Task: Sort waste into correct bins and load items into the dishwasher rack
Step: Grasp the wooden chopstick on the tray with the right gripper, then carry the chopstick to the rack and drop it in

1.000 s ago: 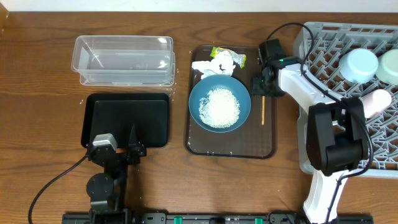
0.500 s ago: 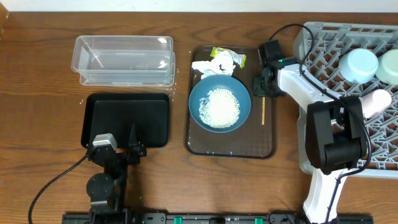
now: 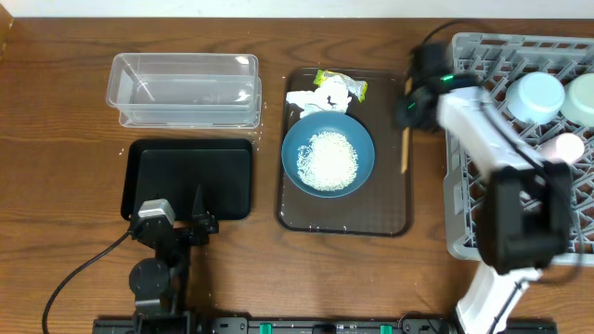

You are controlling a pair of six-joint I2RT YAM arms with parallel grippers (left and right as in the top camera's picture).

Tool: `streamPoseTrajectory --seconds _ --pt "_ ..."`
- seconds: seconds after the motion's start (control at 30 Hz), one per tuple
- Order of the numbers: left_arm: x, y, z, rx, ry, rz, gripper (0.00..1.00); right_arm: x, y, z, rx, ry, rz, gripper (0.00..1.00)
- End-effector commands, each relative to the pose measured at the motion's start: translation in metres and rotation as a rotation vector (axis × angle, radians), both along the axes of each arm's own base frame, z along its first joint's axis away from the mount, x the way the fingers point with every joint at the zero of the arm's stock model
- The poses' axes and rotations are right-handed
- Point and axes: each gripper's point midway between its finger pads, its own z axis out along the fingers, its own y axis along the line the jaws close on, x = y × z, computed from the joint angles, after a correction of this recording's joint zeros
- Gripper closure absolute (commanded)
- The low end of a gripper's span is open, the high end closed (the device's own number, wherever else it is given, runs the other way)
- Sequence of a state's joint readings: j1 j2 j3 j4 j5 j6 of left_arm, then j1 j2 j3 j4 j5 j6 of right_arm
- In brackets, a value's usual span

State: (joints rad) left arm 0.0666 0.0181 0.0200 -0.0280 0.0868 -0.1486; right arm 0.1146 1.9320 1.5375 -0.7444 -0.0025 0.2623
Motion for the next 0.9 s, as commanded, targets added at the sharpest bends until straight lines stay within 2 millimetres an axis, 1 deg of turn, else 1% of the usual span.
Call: streamPoseTrajectory --seconds 0.0,0.07,0.13,0.2,0.27,0.33,0.43,0.57,0.67,0.73,0.8,0.87 --pt "-0.001 -0.002 -0.016 0.012 0.051 -0.014 0.08 0.013 -0.037 0.088 0.018 -0.214 0.019 0.99" --pt "-0.001 -0.002 -0.016 0.012 0.051 -0.014 0.08 0.011 -0.056 0.109 0.031 -0.269 0.015 0.99" --pt "-0.001 -0.002 -0.016 0.012 0.051 -0.014 0.08 0.009 -0.074 0.122 0.031 -0.306 0.015 0.99" --pt "-0.001 -0.002 -0.016 0.012 0.051 -0.014 0.08 0.007 -0.09 0.128 0.032 -0.325 0.028 0.99" --pt "-0.001 -0.002 -0.016 0.012 0.051 -0.014 0.08 0.005 -0.098 0.127 0.032 -0.329 0.066 0.99" --pt "-0.001 -0.002 -0.016 0.012 0.051 -0.014 0.08 0.004 -0.103 0.12 0.034 -0.32 0.104 0.99" --pt "-0.001 -0.002 -0.016 0.012 0.051 -0.014 0.08 0.003 -0.109 0.106 0.031 -0.291 0.108 0.99" --pt "-0.001 -0.002 -0.016 0.012 0.051 -0.014 0.08 0.007 -0.11 0.082 0.041 -0.244 0.113 0.99" --pt "-0.001 -0.002 -0.016 0.012 0.051 -0.014 0.08 0.009 -0.104 0.064 0.08 -0.208 0.128 0.98" --pt "-0.001 -0.002 -0.016 0.012 0.051 -0.014 0.08 0.009 -0.101 0.054 0.101 -0.186 0.134 0.95" --pt "-0.001 -0.002 -0.016 0.012 0.051 -0.014 0.08 0.009 -0.097 0.049 0.125 -0.175 0.144 0.87" --pt "-0.001 -0.002 -0.016 0.012 0.051 -0.014 0.08 0.009 -0.096 0.048 0.132 -0.172 0.142 0.77"
